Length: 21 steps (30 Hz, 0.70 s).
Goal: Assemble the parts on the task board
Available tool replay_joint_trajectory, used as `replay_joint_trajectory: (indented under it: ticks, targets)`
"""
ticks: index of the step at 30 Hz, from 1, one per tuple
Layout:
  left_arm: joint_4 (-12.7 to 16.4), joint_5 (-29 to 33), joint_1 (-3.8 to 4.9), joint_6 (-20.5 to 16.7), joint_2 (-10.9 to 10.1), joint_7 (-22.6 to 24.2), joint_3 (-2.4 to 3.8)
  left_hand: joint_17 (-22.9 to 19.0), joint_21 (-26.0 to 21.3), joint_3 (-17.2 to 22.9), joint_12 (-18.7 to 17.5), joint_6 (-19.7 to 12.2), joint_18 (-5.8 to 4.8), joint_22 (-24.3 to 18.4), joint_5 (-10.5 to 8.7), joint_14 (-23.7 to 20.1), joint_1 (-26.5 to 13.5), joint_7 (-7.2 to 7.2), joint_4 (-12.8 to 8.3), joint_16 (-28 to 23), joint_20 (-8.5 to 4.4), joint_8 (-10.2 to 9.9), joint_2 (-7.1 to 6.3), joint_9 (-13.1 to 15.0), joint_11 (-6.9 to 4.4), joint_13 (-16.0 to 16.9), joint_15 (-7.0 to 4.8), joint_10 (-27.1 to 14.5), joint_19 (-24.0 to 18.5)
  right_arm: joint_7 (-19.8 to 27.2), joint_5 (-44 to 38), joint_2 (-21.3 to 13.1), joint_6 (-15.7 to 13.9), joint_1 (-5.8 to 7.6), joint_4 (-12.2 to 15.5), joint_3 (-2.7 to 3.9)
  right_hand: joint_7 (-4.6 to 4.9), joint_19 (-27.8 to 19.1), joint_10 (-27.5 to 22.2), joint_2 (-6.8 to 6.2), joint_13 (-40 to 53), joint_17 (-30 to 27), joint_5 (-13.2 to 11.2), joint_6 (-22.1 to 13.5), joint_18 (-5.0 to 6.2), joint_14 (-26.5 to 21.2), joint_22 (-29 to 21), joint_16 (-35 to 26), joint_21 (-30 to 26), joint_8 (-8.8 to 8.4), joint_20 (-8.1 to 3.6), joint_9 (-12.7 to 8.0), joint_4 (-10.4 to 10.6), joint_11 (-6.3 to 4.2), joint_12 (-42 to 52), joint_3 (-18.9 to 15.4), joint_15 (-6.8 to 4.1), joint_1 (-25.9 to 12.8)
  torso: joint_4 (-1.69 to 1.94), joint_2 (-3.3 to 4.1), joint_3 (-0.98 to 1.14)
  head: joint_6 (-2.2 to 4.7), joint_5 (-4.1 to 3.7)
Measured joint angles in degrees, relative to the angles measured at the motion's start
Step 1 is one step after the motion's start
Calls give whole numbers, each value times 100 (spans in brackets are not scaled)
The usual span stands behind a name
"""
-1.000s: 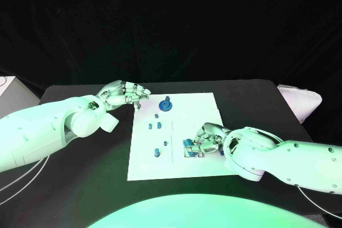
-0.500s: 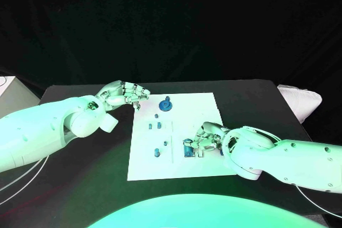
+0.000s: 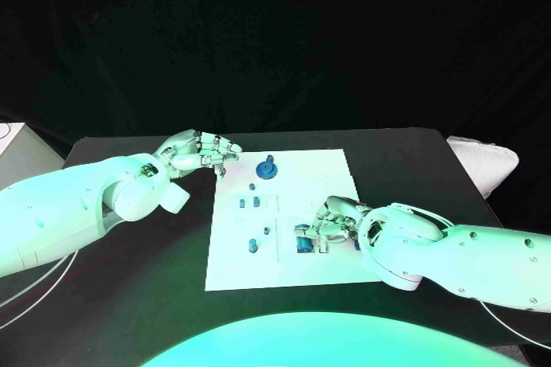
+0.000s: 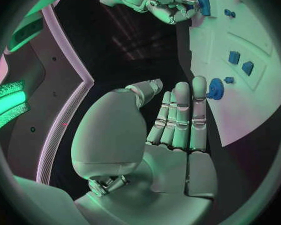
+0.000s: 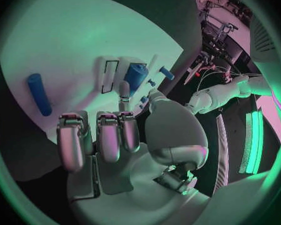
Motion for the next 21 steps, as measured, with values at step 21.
replay_joint_trajectory:
  ticks: [21]
  targets:
    - [-5,20,0,7,-12,-11,0,0,-25,0,0,0,0,-5,0,0,0,0,0,0,0,0,0,-7,0,1,0,0,0,400,-126,-453,57,-1,361,6,-2,0,0,-99,4,2,-209,-134,0,0,-1,0,-15,109,0,-38,-35,0,-28,-127,0,954,2,-3,0,0,-3]
